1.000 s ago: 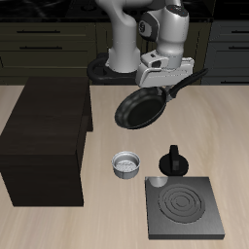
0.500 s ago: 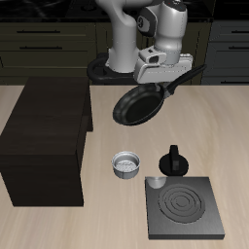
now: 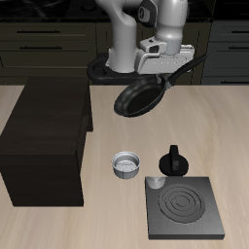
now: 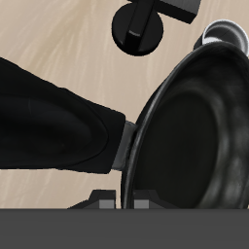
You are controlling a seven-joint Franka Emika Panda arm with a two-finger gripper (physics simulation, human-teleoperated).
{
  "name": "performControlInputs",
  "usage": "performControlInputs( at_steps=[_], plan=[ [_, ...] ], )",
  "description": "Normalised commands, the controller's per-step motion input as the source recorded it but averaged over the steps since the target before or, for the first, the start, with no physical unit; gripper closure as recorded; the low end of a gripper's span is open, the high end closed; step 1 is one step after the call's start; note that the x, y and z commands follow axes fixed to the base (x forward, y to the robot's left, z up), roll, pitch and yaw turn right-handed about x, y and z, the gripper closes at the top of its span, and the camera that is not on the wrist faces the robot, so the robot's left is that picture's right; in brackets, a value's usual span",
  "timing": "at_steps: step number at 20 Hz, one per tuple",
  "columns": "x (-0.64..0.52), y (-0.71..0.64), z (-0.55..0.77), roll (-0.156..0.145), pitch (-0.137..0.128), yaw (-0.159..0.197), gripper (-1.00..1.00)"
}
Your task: Place the frypan on the top layer of the wooden shelf
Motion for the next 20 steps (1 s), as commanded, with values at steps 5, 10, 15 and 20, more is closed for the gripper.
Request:
performControlInputs(
  at_steps=[5,10,15,20],
  plan=[
    [-0.01,-0.09,0.20,-0.014,-0.017,-0.033,1.00],
    [0.00,-0.02,0.17,-0.001,-0.030,0.000,1.00],
    [-0.01,-0.05,0.15,-0.009,-0.025,-0.011,1.00],
    [-0.01,0.00,0.16,0.003,-0.029,0.006,1.00]
  ],
)
